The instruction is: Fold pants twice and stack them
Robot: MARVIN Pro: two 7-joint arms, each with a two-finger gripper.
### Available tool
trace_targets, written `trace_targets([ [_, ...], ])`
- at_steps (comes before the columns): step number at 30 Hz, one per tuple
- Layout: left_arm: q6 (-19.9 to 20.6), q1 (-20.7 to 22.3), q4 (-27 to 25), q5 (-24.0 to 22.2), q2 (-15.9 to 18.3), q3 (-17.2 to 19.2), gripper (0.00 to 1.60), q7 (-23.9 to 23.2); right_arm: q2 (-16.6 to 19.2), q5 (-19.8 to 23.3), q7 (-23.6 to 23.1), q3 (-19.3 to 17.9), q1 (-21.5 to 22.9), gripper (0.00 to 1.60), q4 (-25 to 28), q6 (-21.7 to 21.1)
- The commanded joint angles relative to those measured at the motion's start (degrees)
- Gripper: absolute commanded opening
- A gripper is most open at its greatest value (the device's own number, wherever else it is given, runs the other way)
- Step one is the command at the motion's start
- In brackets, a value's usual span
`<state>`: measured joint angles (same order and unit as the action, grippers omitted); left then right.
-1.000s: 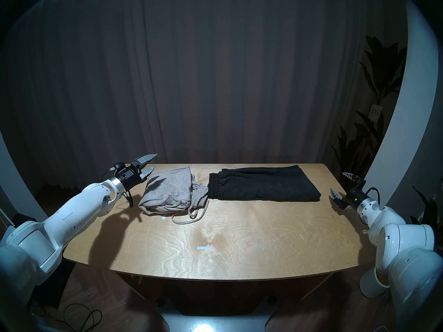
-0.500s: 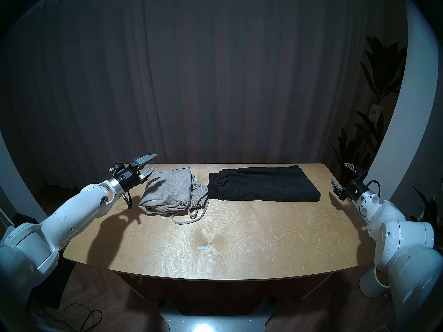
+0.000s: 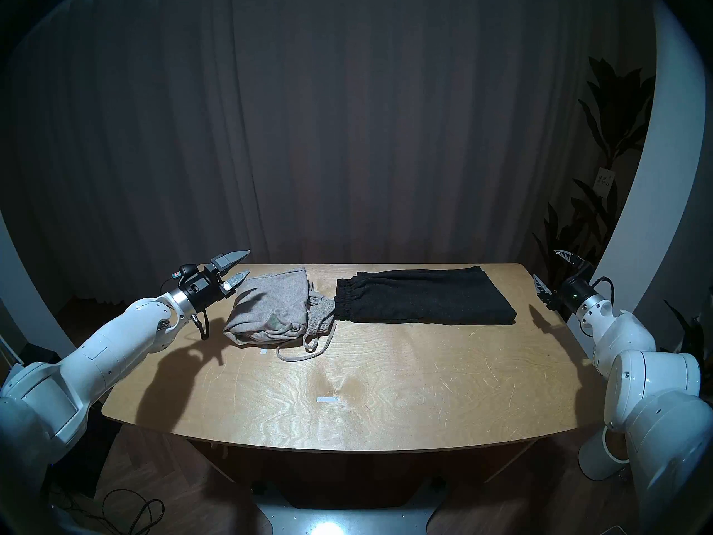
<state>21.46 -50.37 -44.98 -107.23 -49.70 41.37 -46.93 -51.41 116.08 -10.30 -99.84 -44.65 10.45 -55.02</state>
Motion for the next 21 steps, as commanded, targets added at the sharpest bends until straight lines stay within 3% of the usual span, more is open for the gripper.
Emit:
trace_targets([
  [1,0.3,0.1,-1.9,-0.3,1.4,0.6,1.6,-1.5,0.2,-0.7,0.1,0.8,0.3,1.6,1.4,0.0],
  [21,1.9,-1.3,-6.1,-0.7,4.0,0.7,1.6,-3.5,-0.2,-4.3,0.2,4.4,-1.3,1.6,1.5,0.0],
])
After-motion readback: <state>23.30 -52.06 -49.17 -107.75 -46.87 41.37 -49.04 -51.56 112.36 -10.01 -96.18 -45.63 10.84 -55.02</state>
